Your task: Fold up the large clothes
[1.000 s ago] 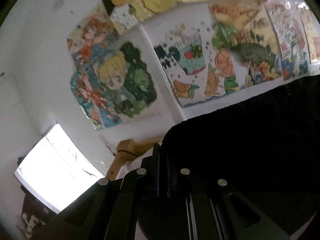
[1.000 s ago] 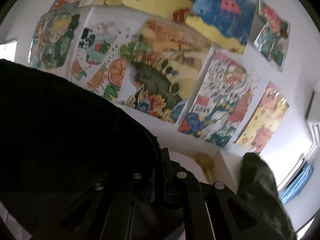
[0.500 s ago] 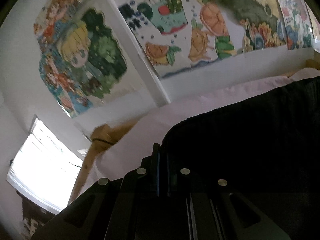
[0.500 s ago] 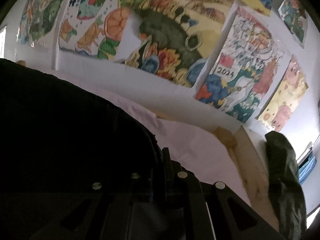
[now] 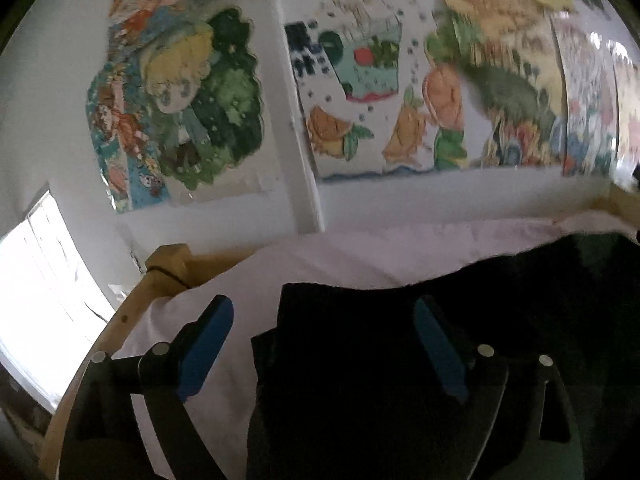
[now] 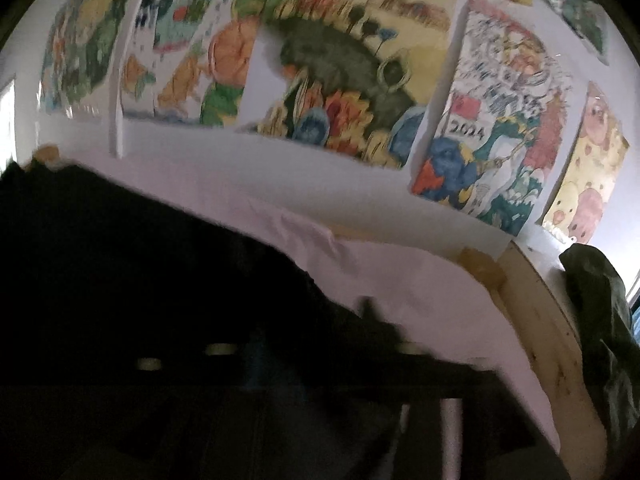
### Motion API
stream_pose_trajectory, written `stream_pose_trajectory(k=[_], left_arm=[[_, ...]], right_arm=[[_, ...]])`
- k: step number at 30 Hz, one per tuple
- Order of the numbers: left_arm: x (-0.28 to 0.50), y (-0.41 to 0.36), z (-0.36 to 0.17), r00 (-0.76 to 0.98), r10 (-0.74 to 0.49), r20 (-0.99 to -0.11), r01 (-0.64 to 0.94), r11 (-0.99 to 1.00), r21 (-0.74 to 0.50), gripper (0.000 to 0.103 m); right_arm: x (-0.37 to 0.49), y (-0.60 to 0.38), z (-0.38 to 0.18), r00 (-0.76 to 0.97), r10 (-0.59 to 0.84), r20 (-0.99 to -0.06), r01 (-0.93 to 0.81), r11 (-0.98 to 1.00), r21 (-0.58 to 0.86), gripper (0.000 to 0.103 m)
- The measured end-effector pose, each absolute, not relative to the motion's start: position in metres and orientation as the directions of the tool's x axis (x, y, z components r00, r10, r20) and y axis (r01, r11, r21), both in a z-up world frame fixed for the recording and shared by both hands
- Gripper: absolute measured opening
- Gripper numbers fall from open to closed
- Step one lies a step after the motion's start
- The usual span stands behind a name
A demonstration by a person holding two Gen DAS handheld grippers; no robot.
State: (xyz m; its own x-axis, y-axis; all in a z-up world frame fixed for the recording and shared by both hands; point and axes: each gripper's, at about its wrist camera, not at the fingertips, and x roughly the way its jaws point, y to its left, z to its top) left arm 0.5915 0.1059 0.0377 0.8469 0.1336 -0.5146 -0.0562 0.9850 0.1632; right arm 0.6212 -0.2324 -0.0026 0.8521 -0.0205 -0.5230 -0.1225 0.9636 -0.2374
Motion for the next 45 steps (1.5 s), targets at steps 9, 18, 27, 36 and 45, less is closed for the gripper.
stream_pose_trajectory(k=[9, 18, 27, 36, 45], left_arm=[[0.538, 0.050, 0.032, 0.853, -0.123, -0.508, 0.172, 0.984, 0.049, 0.093], [0.559, 0.012, -0.005, 0.818, -0.189, -0.544, 0.261, 0.964, 0.057, 0.093], [0.601, 0.029, -0.024, 0.805, -0.125, -0.581, 0.179, 0.983, 0.036, 0.102], [0.650, 0.040, -0.056, 0.707, -0.181, -0.683, 0.197, 0.979, -0.055, 0.102], [0.665, 0.044, -0.067, 0.706, -0.178, -0.686, 0.192, 0.980, -0.057, 0.102]], right_arm=[[0.564, -0.210, 0.011, 0.808, 0.280, -0.518, -0.357, 0.932, -0.053, 0.085], [0.571, -0.176, -0.016, 0.797, 0.285, -0.532, -0.424, 0.892, -0.157, 0.085], [0.624, -0.183, -0.042, 0.766, 0.275, -0.581, -0.402, 0.910, -0.098, 0.091], [0.685, -0.201, -0.078, 0.607, 0.376, -0.700, -0.423, 0.899, 0.116, 0.100], [0.708, -0.206, -0.095, 0.578, 0.422, -0.698, -0.413, 0.889, 0.195, 0.102]])
